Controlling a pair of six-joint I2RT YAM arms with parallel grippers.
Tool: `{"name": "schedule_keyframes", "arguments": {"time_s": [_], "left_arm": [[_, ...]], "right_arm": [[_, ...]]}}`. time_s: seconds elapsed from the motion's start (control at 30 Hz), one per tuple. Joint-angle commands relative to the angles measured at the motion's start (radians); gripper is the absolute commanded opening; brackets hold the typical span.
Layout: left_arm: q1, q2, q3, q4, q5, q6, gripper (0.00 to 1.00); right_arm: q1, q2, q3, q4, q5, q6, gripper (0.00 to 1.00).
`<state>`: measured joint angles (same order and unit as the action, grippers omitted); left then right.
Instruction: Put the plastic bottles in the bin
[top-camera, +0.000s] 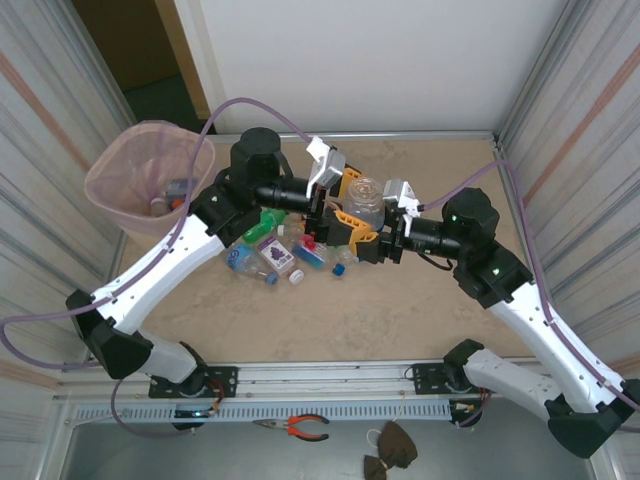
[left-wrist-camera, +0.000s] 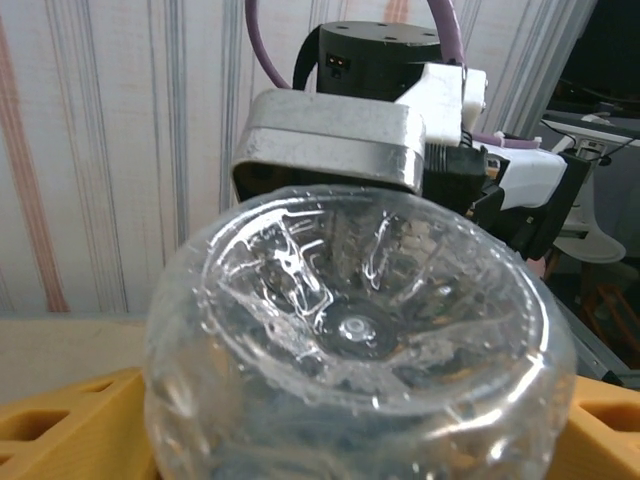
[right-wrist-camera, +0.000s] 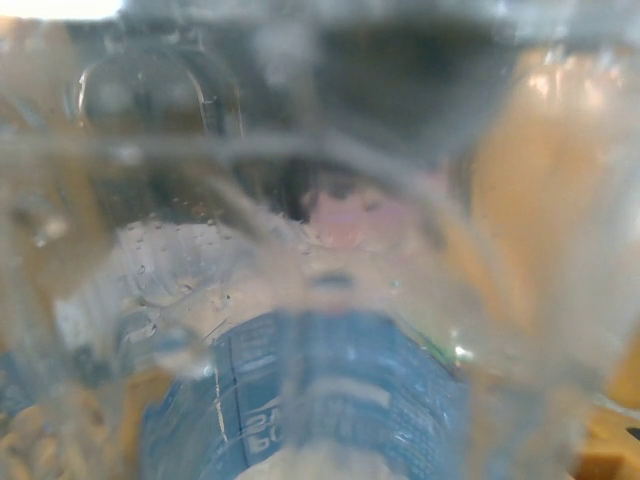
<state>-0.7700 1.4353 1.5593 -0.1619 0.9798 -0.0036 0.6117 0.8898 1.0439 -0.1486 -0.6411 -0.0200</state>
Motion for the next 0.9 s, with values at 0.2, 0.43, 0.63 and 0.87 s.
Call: {"name": "schedule_keyframes", "arguments": {"time_s": [0.2, 0.43, 0.63, 0.87], "left_arm": [[-0.024, 0.019, 0.053, 0.005, 0.047, 0.022, 0.81], [-0.032, 0.024, 0.055, 0.014, 0.011, 0.024, 0.76], [-0.032, 0.021, 0.048, 0.028, 0.01, 0.022, 0.69], [-0.032, 0.017, 0.045, 0.029, 0.009, 0.029, 0.62]], "right_arm": [[0.01, -0.023, 0.024, 0.025, 0.041, -0.021, 0.6], [0.019, -0.023, 0.024, 0.023, 0.06, -0.021, 0.6], [0.02, -0.022, 0.023, 0.021, 0.07, -0.021, 0.6], [0.023, -0.022, 0.026, 0.017, 0.074, -0.018, 0.6]]}}
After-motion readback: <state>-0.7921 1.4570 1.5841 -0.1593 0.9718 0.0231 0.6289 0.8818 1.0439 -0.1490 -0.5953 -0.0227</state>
